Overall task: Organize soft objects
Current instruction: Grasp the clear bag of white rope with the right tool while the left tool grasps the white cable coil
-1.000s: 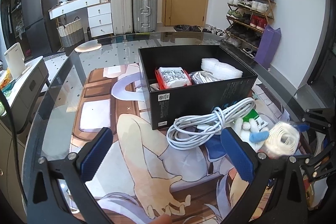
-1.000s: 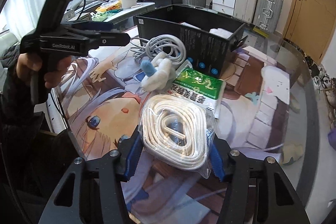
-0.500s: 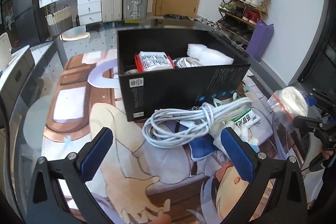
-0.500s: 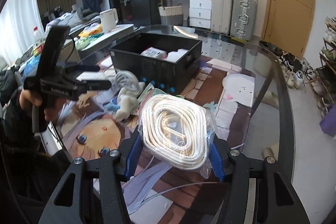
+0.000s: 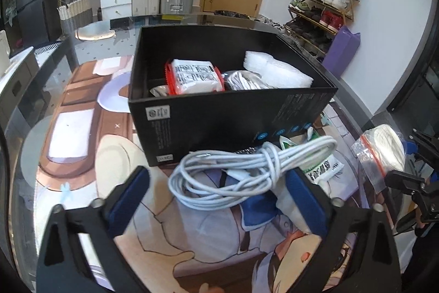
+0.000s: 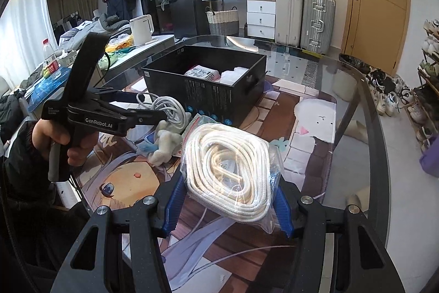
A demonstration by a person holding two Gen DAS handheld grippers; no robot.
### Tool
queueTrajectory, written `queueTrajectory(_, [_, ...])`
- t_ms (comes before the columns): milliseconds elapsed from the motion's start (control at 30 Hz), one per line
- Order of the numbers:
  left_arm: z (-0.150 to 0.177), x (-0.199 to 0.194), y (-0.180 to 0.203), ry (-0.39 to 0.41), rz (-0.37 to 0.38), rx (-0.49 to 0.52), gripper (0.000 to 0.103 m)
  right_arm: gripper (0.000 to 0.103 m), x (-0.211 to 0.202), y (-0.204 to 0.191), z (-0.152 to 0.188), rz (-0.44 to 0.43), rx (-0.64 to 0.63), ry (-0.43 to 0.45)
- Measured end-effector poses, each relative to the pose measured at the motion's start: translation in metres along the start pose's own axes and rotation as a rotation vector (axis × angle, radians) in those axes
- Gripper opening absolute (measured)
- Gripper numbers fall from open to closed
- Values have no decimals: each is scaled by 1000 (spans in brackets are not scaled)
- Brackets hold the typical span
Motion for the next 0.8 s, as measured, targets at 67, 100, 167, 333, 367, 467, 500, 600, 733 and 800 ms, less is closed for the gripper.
queueTrajectory(67, [0,0,2,-2,30,-2,84,58,0,1,0,-2,-1,-1])
queueTrajectory(100, [0,-1,3,4,33,2,79,58,0,1,0,-1,-2,-2])
queueTrajectory(167, [-1,-2,2,11,32,9,72,58,1,1,0,-3,-1,-2])
queueTrajectory(333, [3,-7,-1,24,33,10,71,58,1,0,0,-2,-3,-3])
queueTrajectory(367, [4,-7,-2,26,31,9,71,58,1,0,0,-3,-4,-1])
queueTrajectory(467, [6,-12,-4,33,22,7,71,58,1,2,-1,-1,-2,3])
queueTrajectory(500, [7,-13,-5,36,16,8,71,58,0,2,-1,0,-1,7])
queueTrajectory(600, [11,-19,-6,49,11,10,71,58,-2,3,-2,2,3,18])
queueTrajectory(733, [11,-29,-9,76,1,14,71,58,-2,2,-3,6,6,25])
queueTrajectory(800, [10,-33,-9,90,-7,21,71,58,-2,0,-4,4,3,32])
Point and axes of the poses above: each gripper's, at about its wrist camera, not at the fingertips, and x roughly the way its jaws point, y to its right, z to its underside, the point moved 5 cm from there along x, roughly the way its jaws point, and after that the axes turned 2 degrees about -y, right-handed, at the moved point
